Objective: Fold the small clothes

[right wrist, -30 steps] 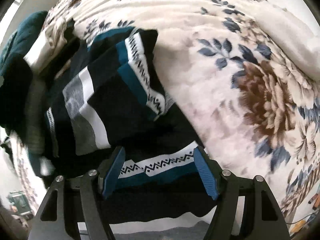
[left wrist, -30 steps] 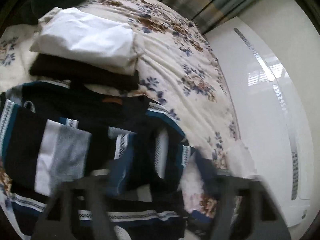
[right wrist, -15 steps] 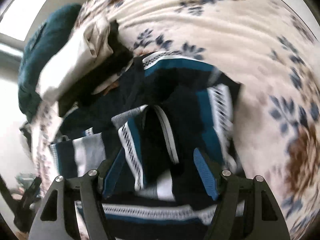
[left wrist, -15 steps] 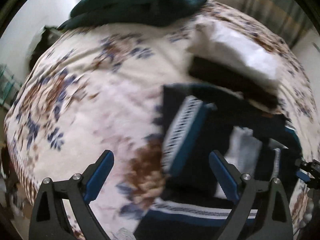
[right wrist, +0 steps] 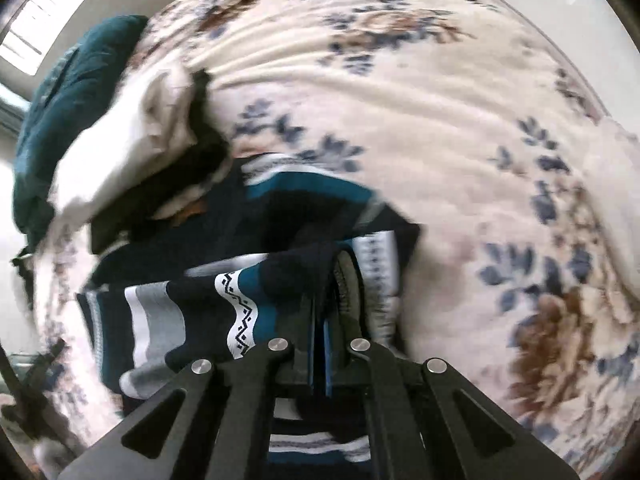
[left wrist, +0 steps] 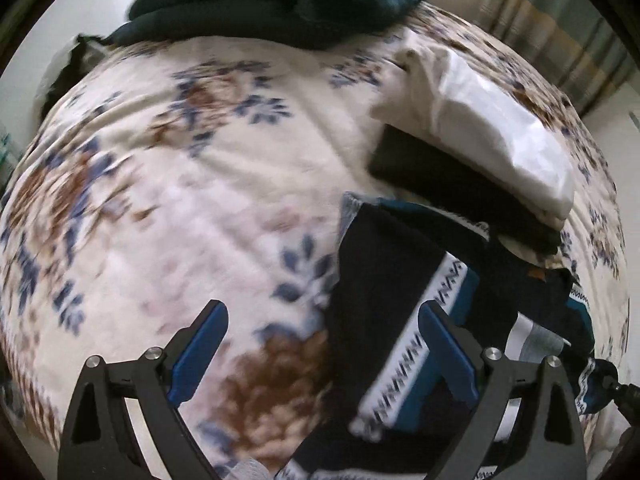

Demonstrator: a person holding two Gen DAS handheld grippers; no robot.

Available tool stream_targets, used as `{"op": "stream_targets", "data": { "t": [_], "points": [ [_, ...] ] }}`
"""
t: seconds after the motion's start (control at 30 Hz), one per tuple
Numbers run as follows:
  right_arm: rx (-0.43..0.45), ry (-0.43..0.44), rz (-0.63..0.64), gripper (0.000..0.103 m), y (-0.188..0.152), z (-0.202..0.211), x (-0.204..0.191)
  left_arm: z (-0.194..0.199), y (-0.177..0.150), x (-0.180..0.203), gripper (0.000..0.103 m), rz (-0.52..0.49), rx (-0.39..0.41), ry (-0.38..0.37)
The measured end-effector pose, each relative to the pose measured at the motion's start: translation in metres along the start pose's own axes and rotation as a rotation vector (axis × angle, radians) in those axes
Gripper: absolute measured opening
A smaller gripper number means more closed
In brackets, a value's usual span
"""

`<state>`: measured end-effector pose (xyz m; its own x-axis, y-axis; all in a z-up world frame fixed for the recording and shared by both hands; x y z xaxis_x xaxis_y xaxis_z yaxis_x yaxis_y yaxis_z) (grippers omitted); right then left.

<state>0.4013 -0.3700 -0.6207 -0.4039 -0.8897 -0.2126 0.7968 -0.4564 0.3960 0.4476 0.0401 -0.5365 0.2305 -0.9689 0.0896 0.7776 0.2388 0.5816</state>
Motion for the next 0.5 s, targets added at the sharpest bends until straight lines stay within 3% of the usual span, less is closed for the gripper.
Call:
{"op": "stream_targets", "data": {
  "t": [0.17, 0.23, 0.3, 0.37, 0.5],
  "points": [
    [-0.049, -0.078, 0.017, 0.004, -0.006, -0.018, 0.024, -0.053, -0.001, 0.014, 0.097, -0.113, -0.082, 0.025],
    [-0.093, -0.113, 0.033, 0.016, -0.008, -0.028, 0.028, -0.071, -0.007, 0.015, 0.097, -0.16, -0.125, 0.041],
    [-0.085, -0.15, 0.024, 0.042, -0.006, -0.026, 0.032, -0.077, -0.01, 0.014, 0.097, -0.178, -0.147, 0.037],
    [-0.028, -0.163, -0.011, 0.046, -0.001, -0.013, 0.033, -0.072, -0.008, 0.014, 0.097, -0.188, -0.13, 0.023],
    [0.029, -0.085, -0.082, 0.054, -0.004, 0.012, 0.022, -0.061, -0.011, 0.011, 0.097, -0.195, -0.123, 0.014]
  ]
}}
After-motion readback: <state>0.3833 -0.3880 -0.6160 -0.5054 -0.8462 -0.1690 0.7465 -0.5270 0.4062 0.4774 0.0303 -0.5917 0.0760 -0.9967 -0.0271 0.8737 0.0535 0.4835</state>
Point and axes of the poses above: each gripper's, at about its wrist camera, not at the fingertips, and z roughly against the way its jaws point, x to its right, y to its top, the point moved 7 cm from there along -z, roughly the way its jaws point, and after that the axes turned 14 degrees about x, right-handed, at the moved point
